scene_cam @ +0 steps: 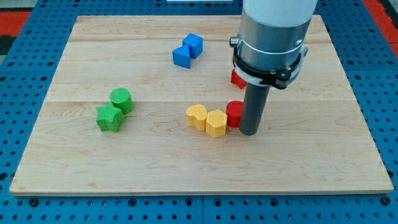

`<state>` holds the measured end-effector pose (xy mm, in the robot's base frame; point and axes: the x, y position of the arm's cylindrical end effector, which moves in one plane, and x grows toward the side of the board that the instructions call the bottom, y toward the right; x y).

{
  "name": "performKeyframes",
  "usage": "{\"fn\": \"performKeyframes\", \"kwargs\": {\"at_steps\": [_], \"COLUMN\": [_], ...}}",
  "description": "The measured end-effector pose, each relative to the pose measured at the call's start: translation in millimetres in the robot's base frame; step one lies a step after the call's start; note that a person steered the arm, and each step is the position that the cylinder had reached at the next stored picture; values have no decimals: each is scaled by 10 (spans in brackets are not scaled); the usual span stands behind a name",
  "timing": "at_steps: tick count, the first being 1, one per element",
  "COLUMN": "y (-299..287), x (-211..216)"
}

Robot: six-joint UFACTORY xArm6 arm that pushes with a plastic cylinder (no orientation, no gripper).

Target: Push the red circle closer to the red star

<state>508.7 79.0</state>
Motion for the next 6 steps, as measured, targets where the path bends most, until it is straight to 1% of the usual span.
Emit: {"fn": "performKeyframes", "kwargs": {"at_steps": [1,3,6], "y": [-51,-198,-200], "x": [68,71,-232]}}
